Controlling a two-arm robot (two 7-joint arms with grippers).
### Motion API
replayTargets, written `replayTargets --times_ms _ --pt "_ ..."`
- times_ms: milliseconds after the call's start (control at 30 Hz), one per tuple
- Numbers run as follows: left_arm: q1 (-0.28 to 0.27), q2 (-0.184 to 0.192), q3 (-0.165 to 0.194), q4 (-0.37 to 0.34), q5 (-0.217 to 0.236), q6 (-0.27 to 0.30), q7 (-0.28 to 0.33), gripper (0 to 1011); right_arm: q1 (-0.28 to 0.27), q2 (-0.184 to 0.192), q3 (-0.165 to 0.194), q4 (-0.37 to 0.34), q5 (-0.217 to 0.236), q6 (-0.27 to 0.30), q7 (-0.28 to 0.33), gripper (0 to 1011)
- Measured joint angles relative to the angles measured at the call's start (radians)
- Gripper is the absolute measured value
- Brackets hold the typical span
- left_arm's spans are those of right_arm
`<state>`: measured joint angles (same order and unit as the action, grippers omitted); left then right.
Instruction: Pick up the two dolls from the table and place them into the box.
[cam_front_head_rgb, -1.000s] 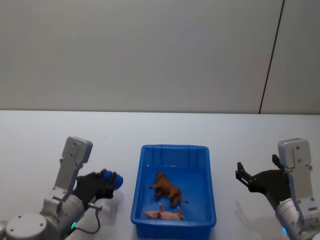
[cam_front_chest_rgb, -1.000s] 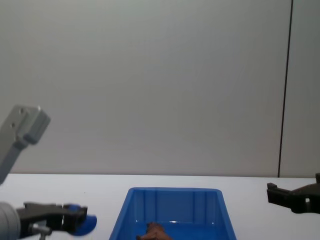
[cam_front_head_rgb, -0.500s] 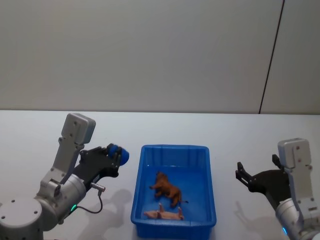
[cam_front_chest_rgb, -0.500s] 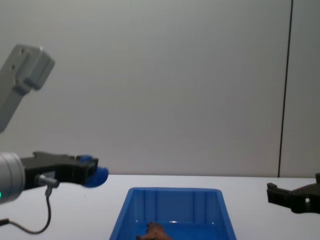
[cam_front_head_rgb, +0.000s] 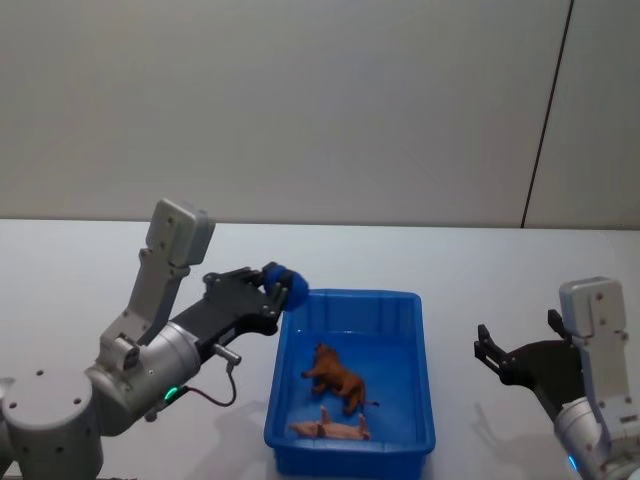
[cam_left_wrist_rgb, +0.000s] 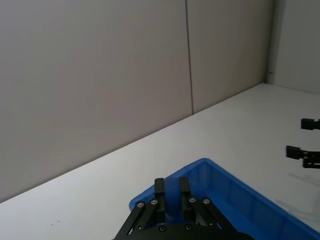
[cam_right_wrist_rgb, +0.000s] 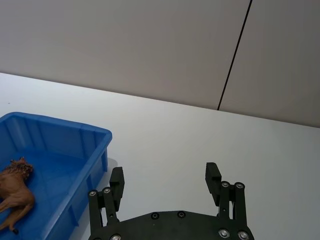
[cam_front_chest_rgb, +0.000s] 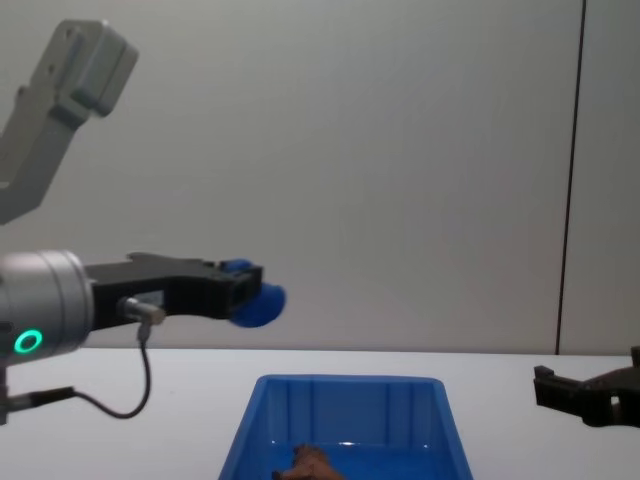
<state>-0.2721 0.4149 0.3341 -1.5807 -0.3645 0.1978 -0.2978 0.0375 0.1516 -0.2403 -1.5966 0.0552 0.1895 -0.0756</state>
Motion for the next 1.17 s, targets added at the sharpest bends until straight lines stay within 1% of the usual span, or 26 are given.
replayTargets --times_ms 33,100,133,200,233,267,333,433,467,500,533,567,633,667,733,767,800,867,900,933,1000,1167 --pt "-0.008 -0.005 0.001 0.009 -0.004 -0.005 -0.024 163 0.0 0.0 0.0 0.0 0.0 0.0 0.0 1001" --pt "-0.016 -0.01 0.003 0.018 -0.007 -0.009 -0.046 194 0.0 0.0 0.0 0.0 0.0 0.0 0.0 1001" --pt "-0.025 -0.016 0.005 0.029 -0.01 -0.013 -0.067 243 0.0 0.0 0.0 0.0 0.0 0.0 0.0 1001" --pt "-0.038 -0.024 0.007 0.045 -0.013 -0.018 -0.091 276 0.0 0.0 0.0 0.0 0.0 0.0 0.0 1001" --pt "-0.048 -0.031 0.009 0.058 -0.015 -0.022 -0.109 339 0.0 0.0 0.0 0.0 0.0 0.0 0.0 1001" --pt "-0.052 -0.034 0.01 0.065 -0.016 -0.024 -0.118 339 0.0 0.0 0.0 0.0 0.0 0.0 0.0 1001" --pt "-0.065 -0.042 0.013 0.083 -0.019 -0.031 -0.144 439 0.0 0.0 0.0 0.0 0.0 0.0 0.0 1001" --pt "-0.076 -0.05 0.016 0.098 -0.021 -0.036 -0.165 498 0.0 0.0 0.0 0.0 0.0 0.0 0.0 1001" --pt "-0.082 -0.054 0.017 0.107 -0.022 -0.039 -0.177 555 0.0 0.0 0.0 0.0 0.0 0.0 0.0 1001" --pt "-0.085 -0.056 0.018 0.111 -0.023 -0.04 -0.183 578 0.0 0.0 0.0 0.0 0.0 0.0 0.0 1001" --pt "-0.09 -0.06 0.019 0.118 -0.024 -0.042 -0.193 637 0.0 0.0 0.0 0.0 0.0 0.0 0.0 1001" --pt "-0.093 -0.061 0.019 0.121 -0.024 -0.043 -0.197 637 0.0 0.0 0.0 0.0 0.0 0.0 0.0 1001" --pt "-0.097 -0.064 0.02 0.127 -0.025 -0.045 -0.206 697 0.0 0.0 0.0 0.0 0.0 0.0 0.0 1001" --pt "-0.101 -0.067 0.021 0.133 -0.026 -0.047 -0.213 754 0.0 0.0 0.0 0.0 0.0 0.0 0.0 1001" --pt "-0.106 -0.07 0.022 0.139 -0.027 -0.049 -0.222 808 0.0 0.0 0.0 0.0 0.0 0.0 0.0 1001" --pt "-0.107 -0.07 0.022 0.141 -0.028 -0.049 -0.225 832 0.0 0.0 0.0 0.0 0.0 0.0 0.0 1001" --pt "-0.109 -0.072 0.022 0.143 -0.028 -0.05 -0.228 832 0.0 0.0 0.0 0.0 0.0 0.0 0.0 1001" --pt "-0.111 -0.073 0.023 0.146 -0.028 -0.051 -0.232 923 0.0 0.0 0.0 0.0 0.0 0.0 0.0 1001" --pt "-0.113 -0.074 0.023 0.15 -0.029 -0.052 -0.237 932 0.0 0.0 0.0 0.0 0.0 0.0 0.0 1001" --pt "-0.115 -0.076 0.024 0.152 -0.029 -0.053 -0.24 968 0.0 0.0 0.0 0.0 0.0 0.0 0.0 1001" --pt "-0.117 -0.077 0.024 0.155 -0.029 -0.054 -0.243 1001 0.0 0.0 0.0 0.0 0.0 0.0 0.0 1001" --pt "-0.121 -0.08 0.025 0.161 -0.03 -0.055 -0.251 1001 0.0 0.0 0.0 0.0 0.0 0.0 0.0 1001"
